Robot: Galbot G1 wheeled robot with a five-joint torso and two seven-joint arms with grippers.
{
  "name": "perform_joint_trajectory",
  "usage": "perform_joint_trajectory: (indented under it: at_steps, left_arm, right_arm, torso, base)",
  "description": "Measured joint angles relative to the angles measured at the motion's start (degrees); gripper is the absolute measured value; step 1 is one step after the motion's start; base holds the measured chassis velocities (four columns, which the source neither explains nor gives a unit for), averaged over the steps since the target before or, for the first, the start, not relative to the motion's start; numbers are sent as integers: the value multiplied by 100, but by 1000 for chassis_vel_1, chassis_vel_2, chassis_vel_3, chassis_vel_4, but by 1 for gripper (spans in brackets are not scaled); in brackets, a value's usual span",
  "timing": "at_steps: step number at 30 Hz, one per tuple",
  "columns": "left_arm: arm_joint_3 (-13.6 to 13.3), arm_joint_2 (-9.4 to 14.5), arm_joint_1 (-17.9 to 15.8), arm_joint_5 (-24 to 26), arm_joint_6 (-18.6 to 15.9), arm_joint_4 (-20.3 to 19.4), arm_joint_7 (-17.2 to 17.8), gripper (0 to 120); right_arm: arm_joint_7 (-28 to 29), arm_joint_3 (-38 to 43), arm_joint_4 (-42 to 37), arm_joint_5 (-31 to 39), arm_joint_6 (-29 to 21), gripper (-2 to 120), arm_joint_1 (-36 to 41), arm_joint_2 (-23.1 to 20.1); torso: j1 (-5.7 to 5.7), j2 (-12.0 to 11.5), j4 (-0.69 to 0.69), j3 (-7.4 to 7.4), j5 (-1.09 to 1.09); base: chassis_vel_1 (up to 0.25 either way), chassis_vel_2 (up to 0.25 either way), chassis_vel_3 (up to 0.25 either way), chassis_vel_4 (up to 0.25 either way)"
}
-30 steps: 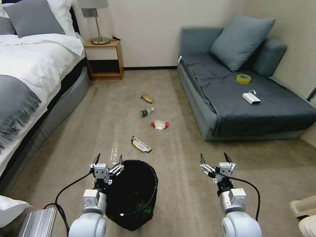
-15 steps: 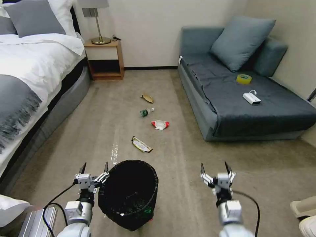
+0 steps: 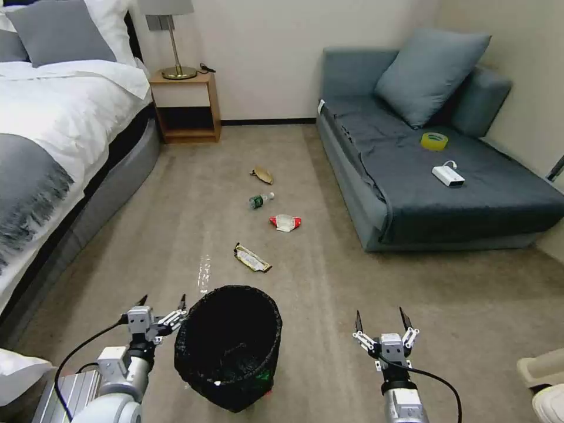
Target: Pick up the trash bin, then pick up the garbage on the floor and place it into the trash bin.
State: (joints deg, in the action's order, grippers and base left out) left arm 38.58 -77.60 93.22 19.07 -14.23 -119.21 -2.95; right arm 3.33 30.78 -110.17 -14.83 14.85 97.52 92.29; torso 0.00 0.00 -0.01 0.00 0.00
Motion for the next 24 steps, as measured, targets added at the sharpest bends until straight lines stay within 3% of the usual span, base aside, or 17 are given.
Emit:
perform_joint_trajectory:
  at_steps: [2,3,6,8,12,22,24]
  left_arm:
    - [-155,128,-39,293,-430,-217,140,100]
    - [-155,128,-39,293,-430,-217,140,100]
    - [-366,314,-187,705,-1153,-321,494,100]
    - [-391,356,-218,769,-1294,-321,565,100]
    - [-467,608,-327,1206,-1878,-179,1032,100]
    - [-388,622,-236,1377,-2065,-93,1294,98]
    - [-411,597,-222,1447,-2084,-63,1305,87]
  right_arm:
    - [-100,-38,-63,78,46,100,-44,-2]
    - [-100,-38,-63,78,46,100,-44,-2]
    - [-123,-40,-69,128,65,100,-52,-5]
    - [-124,-38,-69,166,72,100,-61,-6]
    - [-123,-35,-76,253,88,100,-97,-9]
    - [-100,3,-92,523,67,100,-184,-12]
    - [-98,5,-92,528,60,100,-186,-13]
  torso:
    - [0,0,3,0,0]
    - [0,0,3,0,0]
    - [0,0,-1,0,0]
    - [0,0,0,0,0]
    - [0,0,0,0,0]
    - [0,0,1,0,0]
    - [0,0,1,0,0]
  base:
    - [0,0,0,0]
    - [0,0,0,0]
    - [0,0,0,0]
    - [0,0,0,0]
    - [0,0,0,0]
    - [0,0,0,0]
    - [0,0,0,0]
